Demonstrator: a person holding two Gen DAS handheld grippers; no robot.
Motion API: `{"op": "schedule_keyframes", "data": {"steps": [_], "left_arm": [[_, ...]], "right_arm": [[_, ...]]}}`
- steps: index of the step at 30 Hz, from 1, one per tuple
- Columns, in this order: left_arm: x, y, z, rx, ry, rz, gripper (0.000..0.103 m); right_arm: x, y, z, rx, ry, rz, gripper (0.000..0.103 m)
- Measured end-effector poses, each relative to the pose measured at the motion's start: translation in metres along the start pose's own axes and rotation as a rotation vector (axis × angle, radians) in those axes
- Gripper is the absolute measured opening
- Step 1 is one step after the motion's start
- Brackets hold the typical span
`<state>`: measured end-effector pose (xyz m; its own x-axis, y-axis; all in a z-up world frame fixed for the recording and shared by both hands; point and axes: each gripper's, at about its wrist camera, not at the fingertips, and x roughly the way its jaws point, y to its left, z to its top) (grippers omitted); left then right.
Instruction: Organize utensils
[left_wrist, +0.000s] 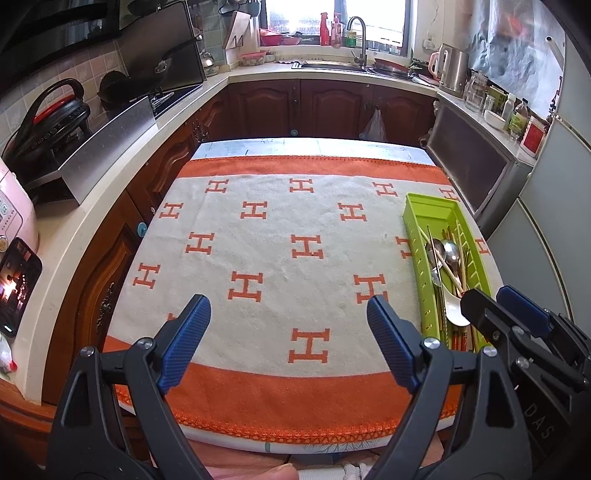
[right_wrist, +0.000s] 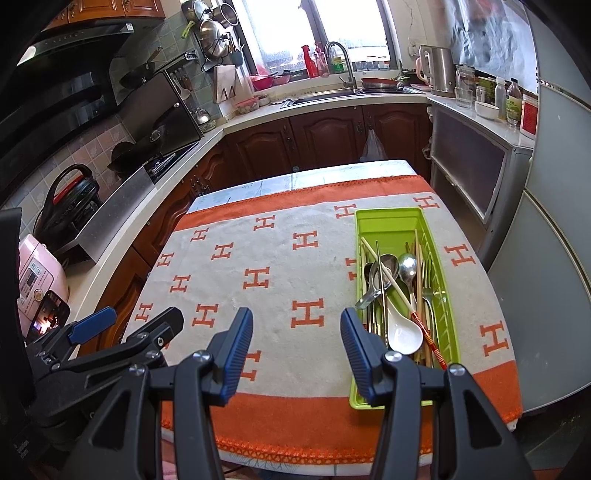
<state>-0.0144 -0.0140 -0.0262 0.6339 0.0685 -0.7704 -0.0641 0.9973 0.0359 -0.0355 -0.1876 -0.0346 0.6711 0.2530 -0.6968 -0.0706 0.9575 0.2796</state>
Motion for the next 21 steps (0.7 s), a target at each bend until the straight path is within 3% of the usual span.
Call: {"op": "schedule_keyframes", "data": {"steps": [21], "left_arm": [[0.0047,0.0008,0.0009,-0.001,0.007,0.004,0.085]], "right_arm": [[0.0038,-0.0006,-0.0002,0.005,0.005,0.002,0.05]]}}
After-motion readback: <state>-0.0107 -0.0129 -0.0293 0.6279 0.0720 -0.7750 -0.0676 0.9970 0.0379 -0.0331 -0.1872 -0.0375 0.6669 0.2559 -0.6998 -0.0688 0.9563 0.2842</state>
